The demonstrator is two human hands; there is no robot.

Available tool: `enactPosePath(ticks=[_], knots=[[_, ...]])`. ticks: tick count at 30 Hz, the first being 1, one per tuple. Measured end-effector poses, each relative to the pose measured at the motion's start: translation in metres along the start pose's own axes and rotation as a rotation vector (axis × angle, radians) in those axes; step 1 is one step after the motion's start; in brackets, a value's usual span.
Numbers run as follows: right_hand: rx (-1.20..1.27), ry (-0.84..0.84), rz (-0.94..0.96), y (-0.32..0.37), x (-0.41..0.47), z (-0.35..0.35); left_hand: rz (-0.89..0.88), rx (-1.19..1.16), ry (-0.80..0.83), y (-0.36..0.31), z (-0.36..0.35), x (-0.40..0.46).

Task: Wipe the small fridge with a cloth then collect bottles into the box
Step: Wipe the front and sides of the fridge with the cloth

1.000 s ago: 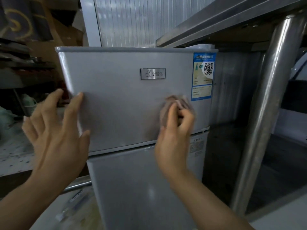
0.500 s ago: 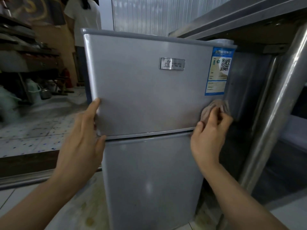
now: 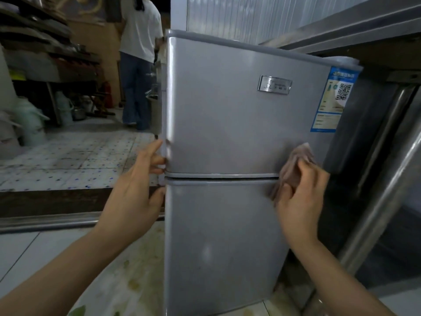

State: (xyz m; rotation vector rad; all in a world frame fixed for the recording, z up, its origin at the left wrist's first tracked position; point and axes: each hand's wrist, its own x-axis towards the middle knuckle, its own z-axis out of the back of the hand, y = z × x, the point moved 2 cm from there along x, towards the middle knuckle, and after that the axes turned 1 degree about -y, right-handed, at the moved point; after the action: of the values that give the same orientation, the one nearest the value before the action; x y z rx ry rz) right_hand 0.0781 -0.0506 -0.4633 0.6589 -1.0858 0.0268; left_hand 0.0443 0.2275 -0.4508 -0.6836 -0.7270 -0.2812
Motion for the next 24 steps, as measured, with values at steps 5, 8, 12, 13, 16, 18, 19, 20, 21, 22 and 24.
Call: enactPosePath(ticks=[5, 8, 12, 13, 16, 18, 19, 20, 21, 22, 24], knots=[[-0.045, -0.061, -0.006, 0.035, -0.015, -0.019, 0.052, -0.077, 0.028, 0.002, -0.004, -0.003], [0.070, -0.026, 0.157, 0.076, -0.041, -0.042, 0.075, -0.096, 0.032, 0.003, -0.003, -0.006], [0.118, 0.107, 0.454, 0.126, -0.056, -0.055, 0.071, -0.105, 0.053, 0.006, 0.010, -0.015], [0.118, 0.141, 0.472, 0.131, -0.051, -0.055, 0.074, -0.108, 0.049, 0.009, 0.016, -0.016], [0.154, 0.196, 0.518, 0.141, -0.029, -0.049, 0.093, -0.103, 0.027, 0.019, 0.030, -0.017], [0.199, 0.236, 0.473, 0.155, -0.004, -0.045, 0.110, -0.119, 0.021, 0.024, 0.034, -0.015], [0.191, 0.216, 0.484, 0.164, 0.011, -0.044, 0.116, -0.129, 0.021, 0.025, 0.034, -0.015], [0.162, 0.174, 0.519, 0.175, 0.026, -0.042, 0.121, -0.134, 0.021, 0.026, 0.033, -0.015], [0.109, 0.116, 0.564, 0.185, 0.040, -0.040, 0.125, -0.136, 0.020, 0.027, 0.032, -0.015], [0.024, 0.041, 0.632, 0.194, 0.053, -0.037, 0.130, -0.135, 0.018, 0.028, 0.030, -0.014], [-0.123, -0.060, 0.734, 0.205, 0.067, -0.037, 0.146, -0.134, 0.008, 0.030, 0.027, -0.015]])
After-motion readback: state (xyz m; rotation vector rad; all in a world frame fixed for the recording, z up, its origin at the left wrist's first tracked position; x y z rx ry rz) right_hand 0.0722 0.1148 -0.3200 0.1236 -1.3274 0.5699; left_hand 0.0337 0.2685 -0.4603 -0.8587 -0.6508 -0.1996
